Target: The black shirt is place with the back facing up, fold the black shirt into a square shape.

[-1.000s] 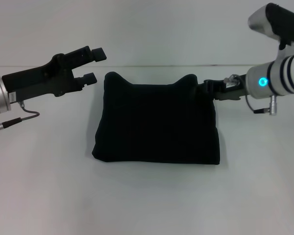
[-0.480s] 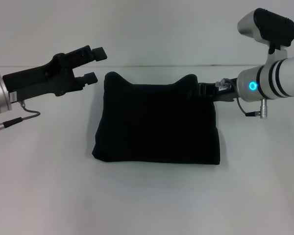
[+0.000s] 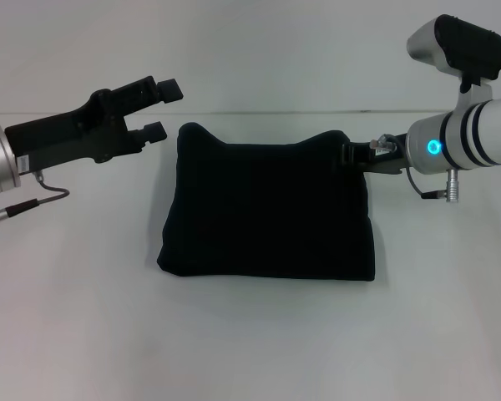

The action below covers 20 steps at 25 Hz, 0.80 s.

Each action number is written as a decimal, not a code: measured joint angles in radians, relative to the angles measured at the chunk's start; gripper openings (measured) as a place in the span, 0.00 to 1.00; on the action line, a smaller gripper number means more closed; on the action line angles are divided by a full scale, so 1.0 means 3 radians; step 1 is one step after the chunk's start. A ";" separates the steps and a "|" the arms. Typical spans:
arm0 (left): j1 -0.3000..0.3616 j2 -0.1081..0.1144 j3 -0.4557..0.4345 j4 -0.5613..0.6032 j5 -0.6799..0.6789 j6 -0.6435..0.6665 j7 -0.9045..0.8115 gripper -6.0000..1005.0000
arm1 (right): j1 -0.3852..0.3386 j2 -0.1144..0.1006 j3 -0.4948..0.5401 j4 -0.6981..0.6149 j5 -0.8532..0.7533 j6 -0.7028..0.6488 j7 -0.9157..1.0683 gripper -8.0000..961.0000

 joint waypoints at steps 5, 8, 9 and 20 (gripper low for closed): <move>0.0017 0.0000 0.0001 -0.0005 0.0000 0.0000 0.0004 0.95 | -0.0005 -0.0046 0.0011 -0.0075 0.0000 -0.0040 0.0012 0.03; 0.0020 0.0000 0.0000 -0.0005 0.0000 0.0000 0.0005 0.95 | -0.0016 -0.0106 0.0004 -0.0227 0.0000 -0.0187 0.0092 0.03; 0.0021 0.0000 0.0001 -0.0005 0.0000 0.0000 0.0005 0.95 | -0.0022 -0.0126 0.0000 -0.0279 0.0000 -0.0246 0.0115 0.03; 0.0022 -0.0005 -0.0023 -0.0005 -0.0003 0.0002 0.0005 0.94 | 0.0015 -0.0104 -0.0046 -0.0141 -0.0165 -0.0135 0.0129 0.03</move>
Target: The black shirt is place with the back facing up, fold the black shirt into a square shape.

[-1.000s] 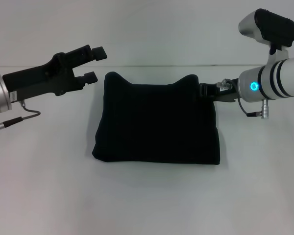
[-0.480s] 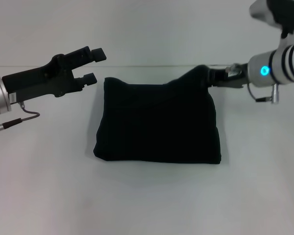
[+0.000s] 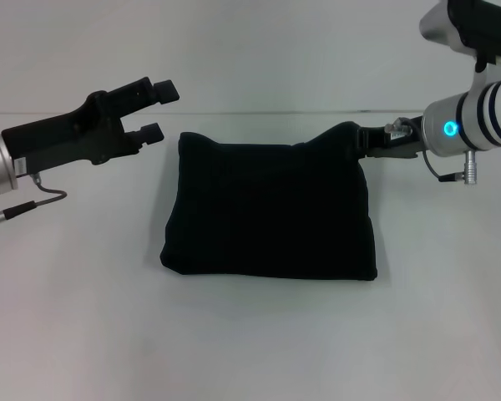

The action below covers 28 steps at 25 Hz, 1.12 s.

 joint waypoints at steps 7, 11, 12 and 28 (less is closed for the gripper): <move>0.0007 -0.0014 -0.0007 0.0000 -0.0002 0.0016 0.0000 0.95 | 0.0004 -0.0016 -0.0191 0.0061 -0.0014 0.0190 0.0005 0.10; 0.0025 -0.0016 -0.0008 -0.0003 -0.0002 0.0034 0.0000 0.95 | -0.0087 -0.0141 -0.0125 -0.0062 0.0013 0.0089 0.0148 0.21; 0.0035 -0.0016 -0.0007 -0.0004 -0.0002 0.0039 -0.0001 0.95 | -0.0157 -0.0204 -0.0043 -0.0165 0.0061 -0.0077 0.0186 0.25; 0.0174 0.0182 0.0007 -0.0180 0.0653 0.0770 -0.0373 0.91 | -0.0721 -0.0583 0.0719 -0.0782 0.0819 -0.1611 -0.0329 0.73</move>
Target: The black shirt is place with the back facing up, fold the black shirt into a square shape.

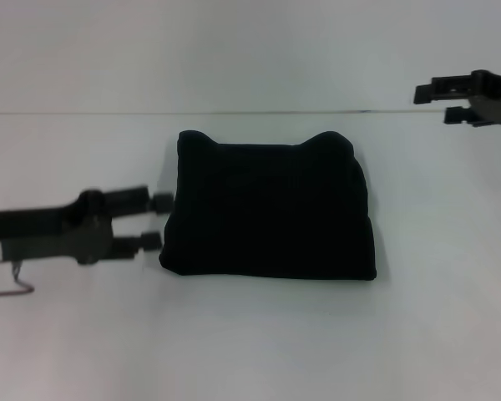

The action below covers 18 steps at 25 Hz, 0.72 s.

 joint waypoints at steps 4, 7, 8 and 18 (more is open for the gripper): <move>0.0036 -0.0027 0.0003 -0.0025 0.0273 -0.0036 -0.0112 0.90 | -0.0012 -0.0065 0.0030 -0.0064 0.0000 -0.0143 0.0054 0.80; 0.0037 -0.0059 0.0022 -0.0123 0.0335 -0.0246 -0.0078 0.77 | -0.0014 -0.0070 0.0042 -0.0077 -0.0001 -0.0177 0.0057 0.86; 0.0036 -0.0069 0.0036 -0.0140 0.0336 -0.0316 -0.0062 0.73 | -0.0015 -0.0070 0.0043 -0.0077 -0.0001 -0.0173 0.0057 0.88; -0.0084 -0.0184 0.0118 -0.0320 0.0331 -0.1158 0.0502 0.54 | -0.0017 -0.0063 0.0078 -0.0045 0.0001 -0.0148 0.0045 0.94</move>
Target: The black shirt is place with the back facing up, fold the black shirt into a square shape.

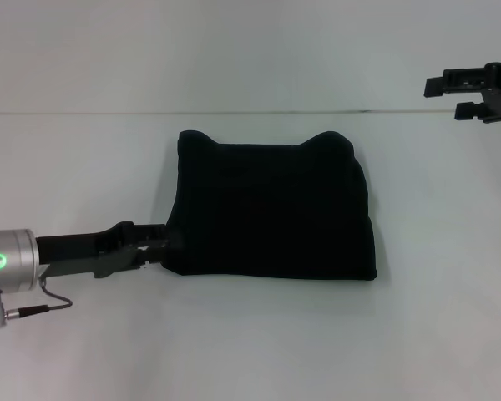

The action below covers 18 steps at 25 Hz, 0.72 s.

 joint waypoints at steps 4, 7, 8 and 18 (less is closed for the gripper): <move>-0.0006 -0.0030 -0.0035 0.0005 -0.0022 -0.0096 0.0478 0.54 | -0.0006 0.0006 0.0007 0.0001 0.0000 0.0000 -0.0004 0.93; -0.0005 -0.0039 -0.0042 0.0016 -0.0022 -0.0157 0.0678 0.54 | -0.0011 0.0006 0.0007 0.0003 0.0000 -0.0002 0.0001 0.94; -0.0005 -0.0039 -0.0042 0.0016 -0.0022 -0.0172 0.0734 0.54 | -0.0013 0.0006 0.0007 0.0002 0.0000 -0.0003 0.0005 0.94; 0.0001 -0.0082 -0.0051 -0.0070 -0.0039 -0.0453 0.0982 0.55 | -0.0009 0.0012 0.0006 0.0003 0.0003 -0.0004 0.0011 0.94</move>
